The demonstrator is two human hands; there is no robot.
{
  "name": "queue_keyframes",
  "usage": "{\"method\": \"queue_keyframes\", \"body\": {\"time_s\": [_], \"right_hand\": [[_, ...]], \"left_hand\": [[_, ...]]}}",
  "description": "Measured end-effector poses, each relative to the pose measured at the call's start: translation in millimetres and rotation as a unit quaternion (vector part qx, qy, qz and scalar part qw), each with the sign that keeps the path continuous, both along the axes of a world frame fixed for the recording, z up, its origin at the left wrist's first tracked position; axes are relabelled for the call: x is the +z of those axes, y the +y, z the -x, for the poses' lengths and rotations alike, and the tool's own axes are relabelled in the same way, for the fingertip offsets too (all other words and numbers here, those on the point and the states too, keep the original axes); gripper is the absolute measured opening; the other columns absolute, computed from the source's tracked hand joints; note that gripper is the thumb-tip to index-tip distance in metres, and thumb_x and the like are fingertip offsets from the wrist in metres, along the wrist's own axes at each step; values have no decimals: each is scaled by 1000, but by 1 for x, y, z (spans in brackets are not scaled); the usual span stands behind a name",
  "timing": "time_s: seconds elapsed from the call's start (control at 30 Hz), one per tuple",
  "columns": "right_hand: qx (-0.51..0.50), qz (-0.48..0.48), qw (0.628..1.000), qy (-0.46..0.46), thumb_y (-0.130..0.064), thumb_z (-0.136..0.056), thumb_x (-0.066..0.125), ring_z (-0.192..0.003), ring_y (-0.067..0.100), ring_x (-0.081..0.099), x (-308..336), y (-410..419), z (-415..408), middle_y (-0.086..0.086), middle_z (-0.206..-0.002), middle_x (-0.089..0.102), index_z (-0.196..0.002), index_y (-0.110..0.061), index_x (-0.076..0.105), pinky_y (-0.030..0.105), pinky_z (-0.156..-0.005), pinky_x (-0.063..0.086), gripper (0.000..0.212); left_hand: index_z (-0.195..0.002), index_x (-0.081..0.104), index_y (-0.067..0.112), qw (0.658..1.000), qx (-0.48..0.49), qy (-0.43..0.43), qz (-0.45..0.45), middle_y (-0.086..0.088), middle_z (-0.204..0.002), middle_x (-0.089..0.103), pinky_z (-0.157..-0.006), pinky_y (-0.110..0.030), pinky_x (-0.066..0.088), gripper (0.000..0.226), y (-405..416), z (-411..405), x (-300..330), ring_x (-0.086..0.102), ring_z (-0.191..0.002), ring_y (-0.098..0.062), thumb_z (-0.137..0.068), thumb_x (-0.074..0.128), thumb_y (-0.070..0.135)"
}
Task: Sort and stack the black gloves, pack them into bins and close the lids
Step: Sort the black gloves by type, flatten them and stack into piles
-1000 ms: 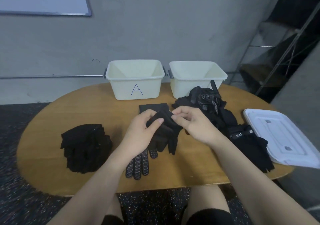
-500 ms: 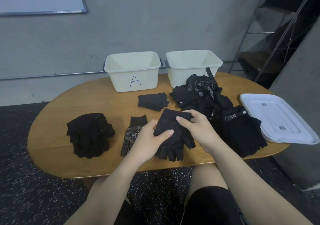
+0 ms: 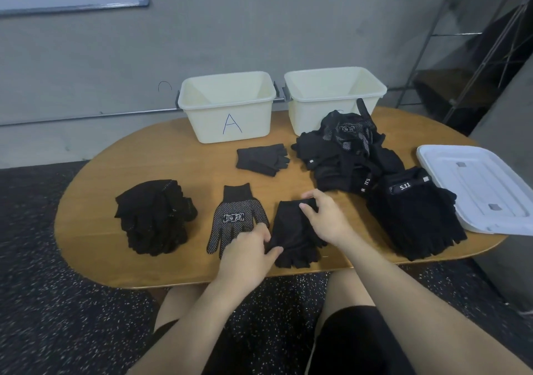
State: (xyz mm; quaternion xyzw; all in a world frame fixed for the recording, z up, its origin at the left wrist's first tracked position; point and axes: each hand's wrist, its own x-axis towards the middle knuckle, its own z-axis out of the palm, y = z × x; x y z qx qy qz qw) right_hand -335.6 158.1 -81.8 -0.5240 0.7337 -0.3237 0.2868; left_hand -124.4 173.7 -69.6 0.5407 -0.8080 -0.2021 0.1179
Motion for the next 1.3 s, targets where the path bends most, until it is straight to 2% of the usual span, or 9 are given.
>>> {"method": "queue_keyframes", "body": {"time_s": [0.17,0.27,0.33,0.47,0.57,0.7,0.8,1.17,1.3], "right_hand": [[60,-3,996,69,-28,-105,55,-126,22,50,-1,4,-2,-1,-130,59,-134,-23,53,35,-98,44,29],[97,54,981,160,-24,-103,58,-125,22,50,0,11,-3,1,-132,53,-140,-19,51,39,-105,46,38],[122,119,953,252,-21,-100,60,-126,21,49,0,21,-1,1,-135,53,-139,-16,55,39,-106,44,39],[176,139,920,320,-34,-99,57,-131,20,50,-10,44,7,-1,-140,58,-139,-16,60,38,-107,39,43],[210,85,923,312,-56,-101,40,-143,17,44,-23,51,14,-2,-153,50,-149,-18,52,37,-122,26,62],[249,9,915,317,-78,-97,25,-157,2,-5,-26,47,26,-17,-170,4,-164,-31,14,40,-129,-6,83],[279,-22,901,330,-87,-91,24,-153,0,-20,-23,41,34,-21,-168,-12,-164,-35,-3,41,-127,-14,94],[275,-14,907,317,-76,-86,36,-154,3,-23,-22,19,41,-20,-169,-11,-164,-37,-1,43,-128,-8,95],[260,32,923,281,-78,-88,43,-155,2,-15,-25,21,43,-17,-171,-2,-165,-33,3,41,-129,-3,97]], "left_hand": [[-124,51,22,979,-125,-80,141,3,-124,51,-102,-33,43,39,-17,5,0,49,-118,-18,-100,53,52],[-157,34,19,959,-201,-132,147,-4,-164,30,-126,-38,21,57,-32,7,-5,26,-151,-22,-108,38,47],[-164,17,17,946,-240,-165,141,-3,-173,10,-130,-36,4,63,-41,6,-7,7,-159,-20,-110,28,49],[-165,-3,16,935,-273,-200,105,0,-173,-8,-129,-35,-6,72,-48,3,-21,-10,-158,-13,-109,17,57],[-164,-7,17,939,-268,-191,103,2,-171,-14,-129,-38,-5,72,-48,1,-31,-14,-157,-10,-108,13,58],[-164,-9,17,943,-253,-184,112,2,-171,-15,-129,-41,-3,71,-51,4,-39,-16,-157,-10,-108,8,57],[-164,-7,15,943,-246,-191,115,0,-171,-13,-129,-42,-4,74,-55,7,-40,-15,-158,-13,-105,4,58],[-164,-9,17,944,-258,-184,92,2,-171,-15,-129,-41,-4,77,-76,10,-35,-16,-157,-11,-106,13,63],[-165,13,15,955,-252,-124,100,1,-172,7,-130,-39,2,73,-91,11,-29,0,-159,-14,-107,23,58]]}}
